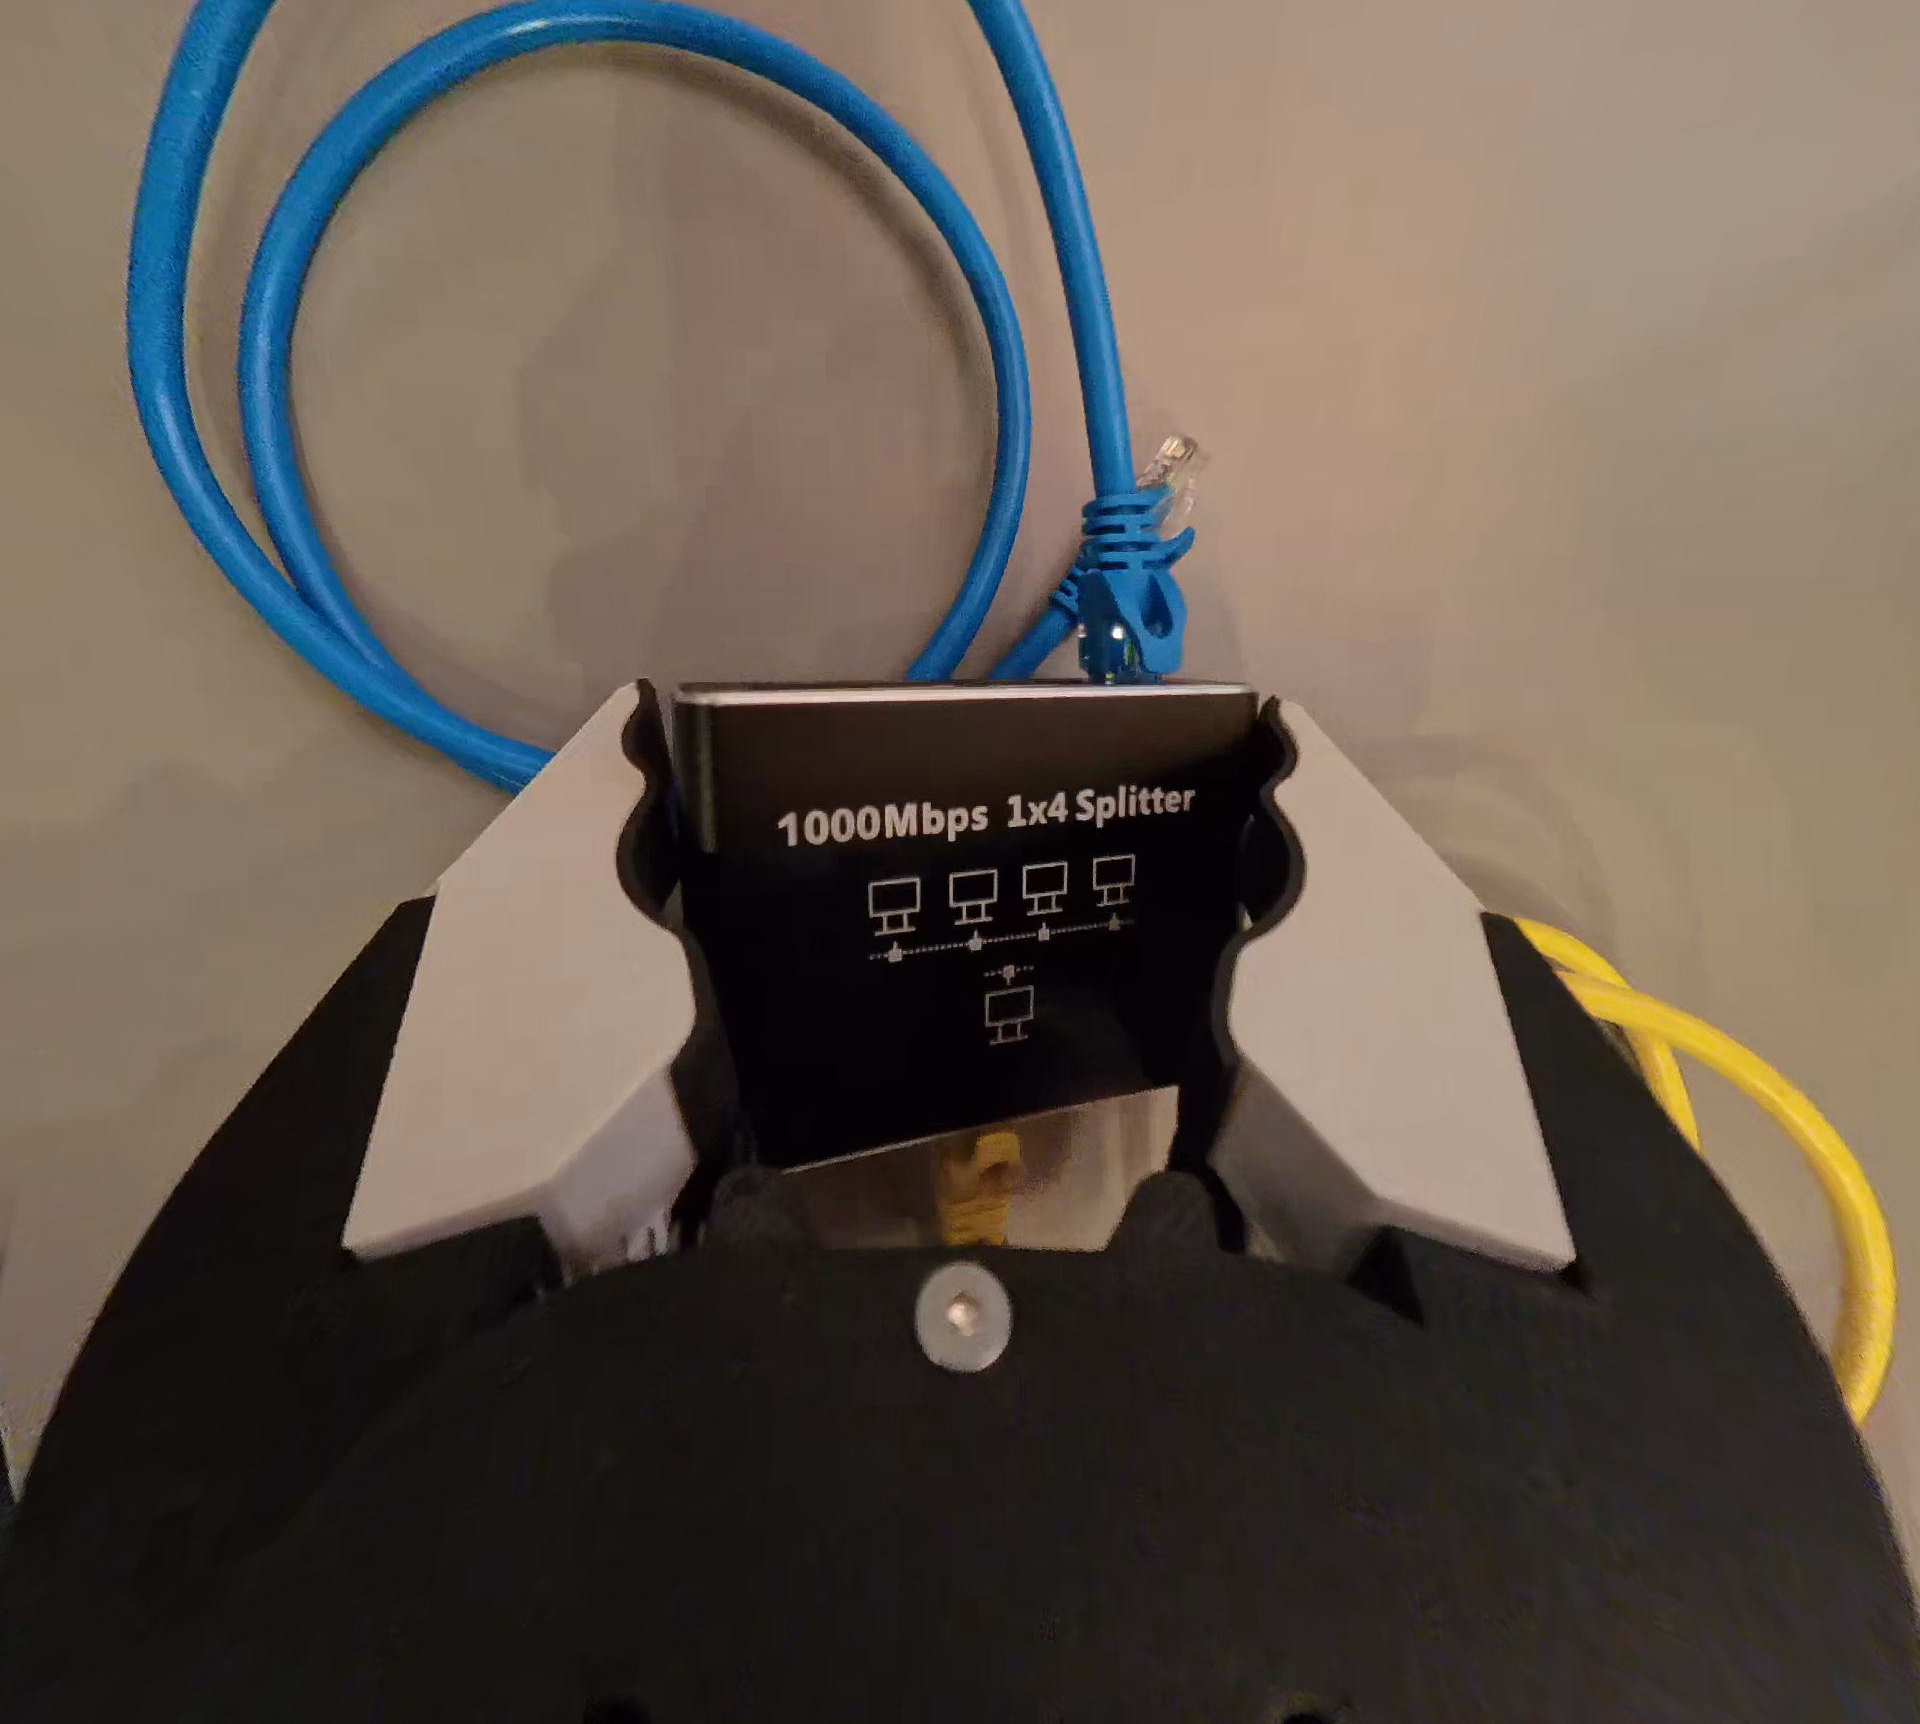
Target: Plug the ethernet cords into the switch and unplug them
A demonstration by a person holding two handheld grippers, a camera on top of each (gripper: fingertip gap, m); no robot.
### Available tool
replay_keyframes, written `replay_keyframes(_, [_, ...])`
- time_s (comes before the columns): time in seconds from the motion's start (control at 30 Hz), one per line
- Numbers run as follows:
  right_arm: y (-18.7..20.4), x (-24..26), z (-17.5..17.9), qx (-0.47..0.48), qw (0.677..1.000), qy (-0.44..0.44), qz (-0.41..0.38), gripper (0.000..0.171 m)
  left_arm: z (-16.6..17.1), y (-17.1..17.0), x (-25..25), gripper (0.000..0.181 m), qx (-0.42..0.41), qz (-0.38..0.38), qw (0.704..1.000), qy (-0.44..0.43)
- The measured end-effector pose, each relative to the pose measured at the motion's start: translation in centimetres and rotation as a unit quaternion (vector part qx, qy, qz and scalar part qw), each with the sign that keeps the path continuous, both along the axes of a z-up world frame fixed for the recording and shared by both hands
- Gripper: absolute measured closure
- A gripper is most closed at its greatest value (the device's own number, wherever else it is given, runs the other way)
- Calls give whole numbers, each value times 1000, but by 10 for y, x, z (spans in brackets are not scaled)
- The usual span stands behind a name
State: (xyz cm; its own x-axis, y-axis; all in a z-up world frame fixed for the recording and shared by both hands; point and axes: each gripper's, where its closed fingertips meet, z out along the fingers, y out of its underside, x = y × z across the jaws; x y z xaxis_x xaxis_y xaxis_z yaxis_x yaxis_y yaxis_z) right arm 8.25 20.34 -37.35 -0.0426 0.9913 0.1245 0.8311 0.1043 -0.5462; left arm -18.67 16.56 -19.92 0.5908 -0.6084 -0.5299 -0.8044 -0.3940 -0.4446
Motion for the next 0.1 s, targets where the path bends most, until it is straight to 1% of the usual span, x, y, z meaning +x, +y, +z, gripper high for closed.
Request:
replay_keyframes(0.03, [-1, 0, 0, -2, 1000, 0, 0, 62, -5, -4, -16, 145, -12, 23, 1000, 11])
replay_keyframes(0.1, [-2, 3, -1, -8, 1000, -5, -1, 64, -16, -10, -47, 145, -36, 67, 997, 17])
